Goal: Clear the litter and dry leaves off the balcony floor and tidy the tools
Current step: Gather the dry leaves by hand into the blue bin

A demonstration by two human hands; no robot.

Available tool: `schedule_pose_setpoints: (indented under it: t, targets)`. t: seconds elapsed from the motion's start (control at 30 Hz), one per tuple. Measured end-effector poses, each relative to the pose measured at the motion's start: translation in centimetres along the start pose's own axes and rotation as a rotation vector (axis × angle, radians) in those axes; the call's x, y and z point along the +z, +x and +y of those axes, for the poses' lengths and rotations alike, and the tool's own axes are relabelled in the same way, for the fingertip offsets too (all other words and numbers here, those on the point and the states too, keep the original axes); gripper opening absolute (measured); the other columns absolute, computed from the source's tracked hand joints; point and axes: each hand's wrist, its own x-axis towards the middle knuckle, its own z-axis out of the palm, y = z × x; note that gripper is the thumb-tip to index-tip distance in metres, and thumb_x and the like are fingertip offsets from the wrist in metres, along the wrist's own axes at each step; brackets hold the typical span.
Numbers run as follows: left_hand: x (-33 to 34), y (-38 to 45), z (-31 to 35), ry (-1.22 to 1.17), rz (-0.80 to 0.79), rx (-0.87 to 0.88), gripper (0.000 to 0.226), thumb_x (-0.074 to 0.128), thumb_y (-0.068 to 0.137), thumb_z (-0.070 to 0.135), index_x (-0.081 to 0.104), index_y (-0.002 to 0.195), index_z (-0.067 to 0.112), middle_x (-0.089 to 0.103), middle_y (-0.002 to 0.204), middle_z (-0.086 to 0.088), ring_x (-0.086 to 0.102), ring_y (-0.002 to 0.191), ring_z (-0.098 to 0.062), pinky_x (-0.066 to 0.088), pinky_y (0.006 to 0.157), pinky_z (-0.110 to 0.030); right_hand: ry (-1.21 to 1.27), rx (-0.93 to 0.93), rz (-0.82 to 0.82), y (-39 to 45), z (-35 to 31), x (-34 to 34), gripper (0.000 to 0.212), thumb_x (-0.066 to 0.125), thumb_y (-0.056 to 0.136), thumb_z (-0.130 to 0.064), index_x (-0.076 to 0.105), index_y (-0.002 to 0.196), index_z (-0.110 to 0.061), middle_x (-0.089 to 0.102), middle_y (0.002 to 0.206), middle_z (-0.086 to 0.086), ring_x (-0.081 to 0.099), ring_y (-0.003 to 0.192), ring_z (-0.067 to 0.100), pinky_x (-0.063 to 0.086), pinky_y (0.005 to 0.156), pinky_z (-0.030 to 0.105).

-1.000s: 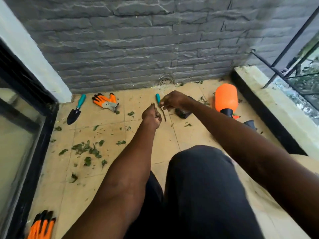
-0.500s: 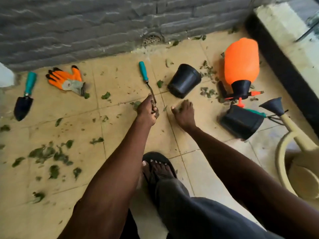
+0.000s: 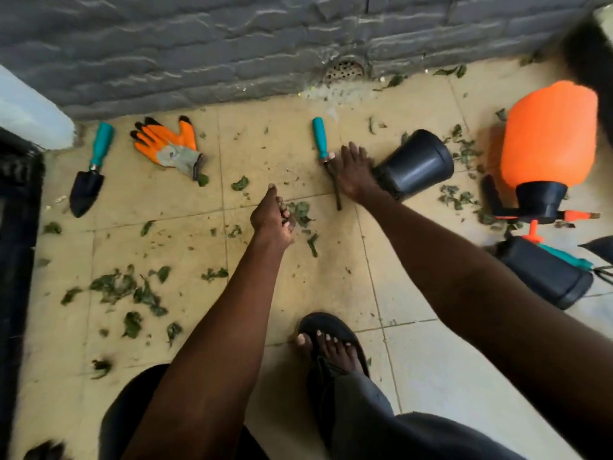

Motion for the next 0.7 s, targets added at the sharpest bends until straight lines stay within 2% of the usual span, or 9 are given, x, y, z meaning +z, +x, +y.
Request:
schedule_pose_setpoints:
  t: [0.03,0.1,0.23,0.33,0.47,0.53,0.6,0.67,0.7]
  targets:
    - [-0.4,0.1,0.0,0.001,-0.022,-0.005,0.034,0.065,0.092,0.038,0.050,0.069,0.018,0.043,0.053,0.004,0.035,0.042,-0.009,0.022,0.035,-0.016,-0.059,-0.008,-0.057,0.1,0.3,-0.7,0.069,0.002,0.101,-0.054,0.027,0.150,-0.012,0.023,0.156,0.016,0.012,0.146,0.037,0.012,0.119,0.052]
    - [-1.9,0.3,-0.3,-0.002,-0.022,-0.026,0.034,0.065,0.092,0.038,0.051,0.069,0.018,0.043,0.054,0.004,0.035,0.041,-0.009,0.021,0.035,-0.018,-0.099,-0.070,-0.043,-1.8,0.4,-0.1,0.054,0.012,0.106,-0.037,0.026,0.150,-0.010,0.022,0.157,0.015,0.010,0.148,0.033,0.009,0.121,0.049]
    - [-4.3,1.2,-0.8,-0.120,-0.008,-0.068,0.038,0.060,0.096,0.038,0.047,0.065,0.018,0.041,0.053,0.005,0.033,0.040,-0.009,0.020,0.034,-0.018,0.086,0.082,0.161,-9.5,-0.3,4.9,0.067,0.007,0.103,-0.050,0.008,0.155,-0.008,0.001,0.163,0.009,-0.005,0.150,0.021,0.000,0.123,0.041]
    - [-6.1,1.6,-1.1,-0.158,0.025,-0.061,0.040,0.058,0.097,0.039,0.045,0.065,0.018,0.040,0.052,0.005,0.033,0.039,-0.009,0.019,0.035,-0.018,0.120,0.168,0.205,-14.7,-3.2,10.4,0.071,0.008,0.101,-0.054,-0.003,0.154,-0.008,-0.008,0.163,0.009,-0.011,0.150,0.020,-0.005,0.122,0.040]
    - [-8.4,1.6,-1.1,-0.225,0.069,-0.045,0.039,0.058,0.097,0.038,0.044,0.065,0.019,0.038,0.047,0.006,0.031,0.032,-0.008,0.017,0.035,-0.014,0.158,0.196,0.173,-14.9,-8.7,13.9,0.078,0.009,0.099,-0.058,-0.004,0.154,-0.004,-0.007,0.162,0.015,-0.013,0.149,0.025,-0.009,0.121,0.041]
    - [-9.5,1.4,-0.8,-0.260,0.092,-0.028,0.037,0.058,0.097,0.036,0.044,0.067,0.019,0.038,0.048,0.005,0.030,0.033,-0.008,0.018,0.035,-0.014,0.156,0.091,0.097,-13.7,-10.8,14.1,0.078,0.013,0.100,-0.057,-0.003,0.154,-0.003,-0.005,0.163,0.015,-0.012,0.150,0.024,-0.009,0.121,0.039]
    - [-10.9,1.2,-0.4,-0.304,0.114,-0.005,0.036,0.057,0.097,0.036,0.044,0.068,0.019,0.038,0.049,0.005,0.030,0.035,-0.008,0.018,0.035,-0.014,0.213,-0.129,0.046,-13.2,-11.9,13.4,0.073,0.018,0.102,-0.052,0.002,0.155,-0.004,0.001,0.163,0.013,-0.005,0.151,0.023,-0.006,0.122,0.037]
    - [-12.3,1.0,0.3,-0.339,0.107,0.007,0.038,0.057,0.097,0.037,0.044,0.066,0.019,0.039,0.045,0.005,0.031,0.033,-0.008,0.019,0.035,-0.014,0.279,-0.258,0.122,-12.4,-11.9,12.4,0.067,0.022,0.103,-0.047,0.009,0.155,-0.007,0.008,0.163,0.011,0.001,0.151,0.023,-0.001,0.122,0.037]
    - [-12.8,1.1,0.5,-0.358,0.101,0.009,0.039,0.058,0.097,0.037,0.045,0.065,0.019,0.040,0.045,0.005,0.031,0.033,-0.008,0.019,0.035,-0.015,0.279,-0.236,0.206,-11.5,-11.4,11.8,0.065,0.022,0.104,-0.046,0.010,0.155,-0.008,0.008,0.163,0.010,0.002,0.150,0.023,0.000,0.122,0.039]
